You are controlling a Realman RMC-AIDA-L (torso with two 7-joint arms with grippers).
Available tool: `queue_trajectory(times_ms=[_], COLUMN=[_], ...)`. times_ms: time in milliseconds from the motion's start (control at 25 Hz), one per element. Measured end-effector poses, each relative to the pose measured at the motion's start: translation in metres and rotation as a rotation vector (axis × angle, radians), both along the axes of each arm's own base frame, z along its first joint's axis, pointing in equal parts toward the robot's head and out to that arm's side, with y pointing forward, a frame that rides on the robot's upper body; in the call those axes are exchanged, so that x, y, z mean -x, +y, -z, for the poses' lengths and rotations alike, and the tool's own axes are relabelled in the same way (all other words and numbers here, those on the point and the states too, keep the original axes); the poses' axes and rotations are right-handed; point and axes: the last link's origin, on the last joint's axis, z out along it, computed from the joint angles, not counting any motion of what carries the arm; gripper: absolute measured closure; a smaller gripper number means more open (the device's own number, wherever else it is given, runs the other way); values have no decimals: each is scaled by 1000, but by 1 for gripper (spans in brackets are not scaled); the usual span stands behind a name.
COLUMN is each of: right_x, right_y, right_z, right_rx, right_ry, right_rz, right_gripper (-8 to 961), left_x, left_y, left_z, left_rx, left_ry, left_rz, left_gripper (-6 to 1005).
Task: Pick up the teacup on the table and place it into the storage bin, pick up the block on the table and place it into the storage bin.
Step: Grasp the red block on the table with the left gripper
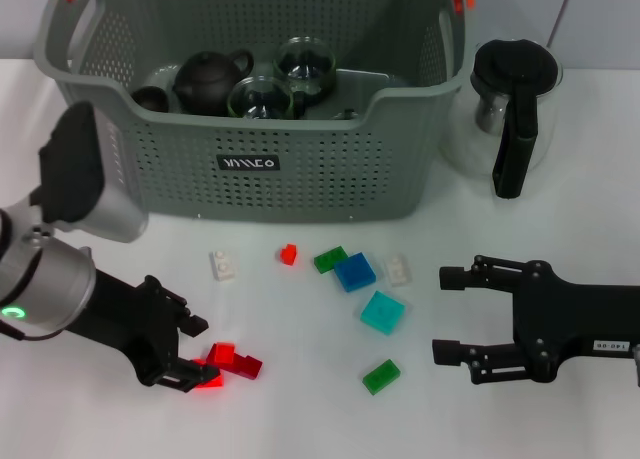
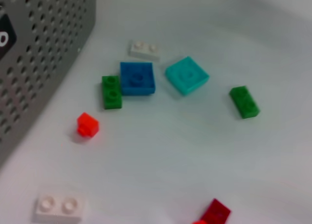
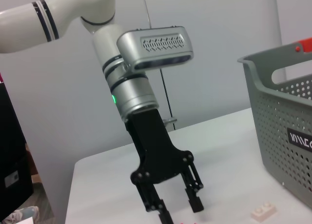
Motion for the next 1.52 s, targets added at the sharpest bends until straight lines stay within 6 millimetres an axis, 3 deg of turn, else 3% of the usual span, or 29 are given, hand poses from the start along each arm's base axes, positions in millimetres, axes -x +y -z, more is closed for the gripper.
queue_trajectory(times_ms=[240,960,1520], right_x=[-3,-1,-3], right_y=[-1,1,-1], right_z=[-1,-1,-1], right_rx=[-1,-2,-2], right_ry=[-2,-2,-3], right_rz=[5,-1,5], right_gripper=[39,38,39], left_x=[2,6,4], left_y=[1,-2,13], left_z=[10,12,8], left_rx=[-15,-14,-120], left_ry=[39,64,61], left_rz=[42,42,44], left_gripper=[431,437,459])
